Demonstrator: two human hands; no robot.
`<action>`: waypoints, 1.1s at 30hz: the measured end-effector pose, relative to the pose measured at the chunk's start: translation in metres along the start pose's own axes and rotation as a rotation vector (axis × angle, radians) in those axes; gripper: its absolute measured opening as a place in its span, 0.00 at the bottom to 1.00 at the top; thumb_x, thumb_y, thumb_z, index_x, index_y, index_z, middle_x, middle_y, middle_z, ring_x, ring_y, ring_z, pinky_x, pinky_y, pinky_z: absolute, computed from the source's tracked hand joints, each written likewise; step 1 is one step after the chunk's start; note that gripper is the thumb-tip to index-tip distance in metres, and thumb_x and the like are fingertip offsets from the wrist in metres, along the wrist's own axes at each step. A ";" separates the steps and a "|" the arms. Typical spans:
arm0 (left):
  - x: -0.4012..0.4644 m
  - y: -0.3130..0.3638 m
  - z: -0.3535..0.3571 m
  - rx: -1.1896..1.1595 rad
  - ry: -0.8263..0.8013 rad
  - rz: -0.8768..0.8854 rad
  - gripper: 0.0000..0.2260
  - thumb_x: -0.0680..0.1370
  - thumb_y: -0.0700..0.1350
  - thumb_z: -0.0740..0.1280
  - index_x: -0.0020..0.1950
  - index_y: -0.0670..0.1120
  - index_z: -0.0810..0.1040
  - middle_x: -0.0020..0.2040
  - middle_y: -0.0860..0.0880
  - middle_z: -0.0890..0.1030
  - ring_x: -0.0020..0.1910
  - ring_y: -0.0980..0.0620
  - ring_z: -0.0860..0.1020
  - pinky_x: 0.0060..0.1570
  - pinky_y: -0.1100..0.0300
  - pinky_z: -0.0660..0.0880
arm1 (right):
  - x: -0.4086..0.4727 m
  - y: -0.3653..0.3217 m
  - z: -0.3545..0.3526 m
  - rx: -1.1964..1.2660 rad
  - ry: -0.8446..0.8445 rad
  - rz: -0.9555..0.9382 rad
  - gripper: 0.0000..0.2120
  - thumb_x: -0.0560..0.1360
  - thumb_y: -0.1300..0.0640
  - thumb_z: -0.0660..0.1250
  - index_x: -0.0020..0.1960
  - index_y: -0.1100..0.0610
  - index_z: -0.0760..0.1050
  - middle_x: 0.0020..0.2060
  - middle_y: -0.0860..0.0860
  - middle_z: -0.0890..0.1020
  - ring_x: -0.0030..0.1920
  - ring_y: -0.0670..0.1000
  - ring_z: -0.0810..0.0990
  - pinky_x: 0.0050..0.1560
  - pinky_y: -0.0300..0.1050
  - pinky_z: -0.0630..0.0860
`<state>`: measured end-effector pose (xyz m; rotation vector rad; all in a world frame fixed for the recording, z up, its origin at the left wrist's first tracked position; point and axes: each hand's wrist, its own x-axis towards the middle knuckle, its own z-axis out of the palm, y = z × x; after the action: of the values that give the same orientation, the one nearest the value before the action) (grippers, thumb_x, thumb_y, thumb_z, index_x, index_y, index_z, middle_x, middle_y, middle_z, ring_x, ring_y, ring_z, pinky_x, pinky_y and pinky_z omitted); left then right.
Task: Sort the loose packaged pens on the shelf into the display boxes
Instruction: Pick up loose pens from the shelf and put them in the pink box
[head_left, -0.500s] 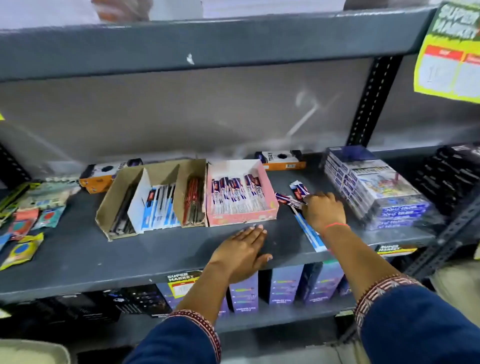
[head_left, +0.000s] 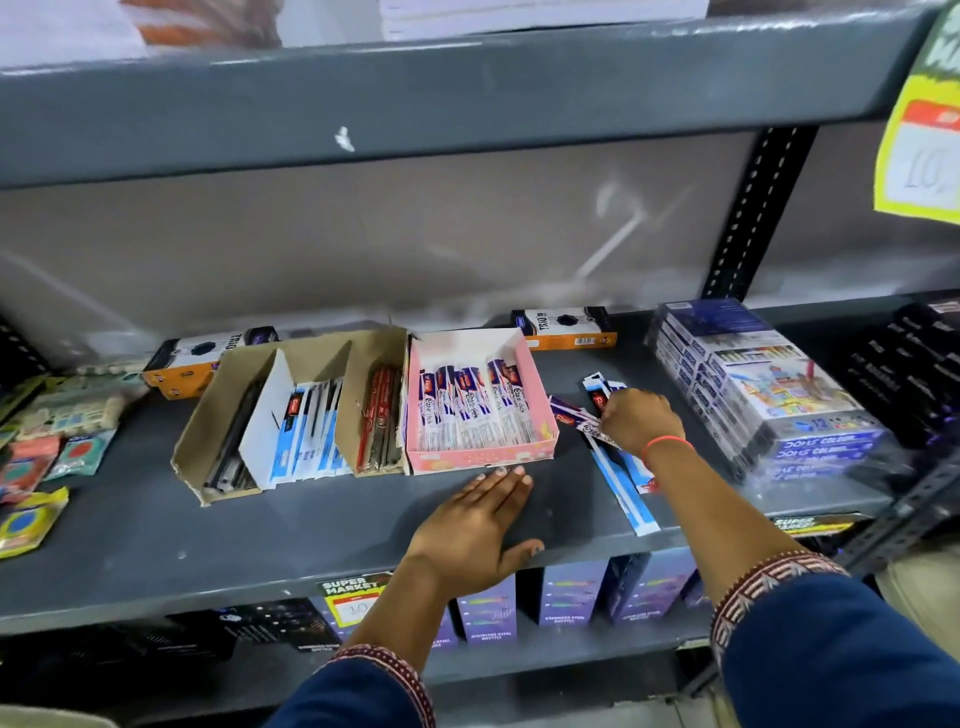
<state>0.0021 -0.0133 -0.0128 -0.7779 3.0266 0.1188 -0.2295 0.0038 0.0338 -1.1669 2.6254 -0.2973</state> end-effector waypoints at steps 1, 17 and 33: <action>0.000 0.001 -0.001 -0.008 0.007 0.001 0.31 0.79 0.62 0.48 0.76 0.49 0.43 0.78 0.51 0.46 0.75 0.54 0.44 0.69 0.63 0.37 | 0.001 0.002 -0.003 0.090 0.005 0.010 0.15 0.73 0.62 0.58 0.54 0.62 0.79 0.56 0.62 0.81 0.60 0.64 0.76 0.60 0.52 0.74; 0.000 0.001 0.001 0.034 0.012 0.021 0.37 0.73 0.68 0.35 0.76 0.46 0.43 0.78 0.48 0.46 0.75 0.53 0.44 0.68 0.62 0.35 | -0.057 -0.003 -0.027 1.445 -0.082 0.061 0.10 0.71 0.67 0.70 0.35 0.55 0.77 0.19 0.43 0.79 0.26 0.42 0.69 0.20 0.28 0.64; -0.022 -0.030 -0.005 -0.104 -0.033 -0.011 0.33 0.79 0.64 0.49 0.76 0.47 0.44 0.78 0.50 0.47 0.75 0.53 0.46 0.71 0.60 0.43 | -0.029 -0.071 -0.019 1.186 -0.159 0.052 0.14 0.71 0.73 0.66 0.33 0.58 0.73 0.17 0.47 0.79 0.19 0.42 0.73 0.23 0.30 0.73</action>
<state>0.0355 -0.0294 -0.0092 -0.7916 3.0054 0.2886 -0.1670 -0.0194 0.0760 -0.6235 1.7428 -1.4039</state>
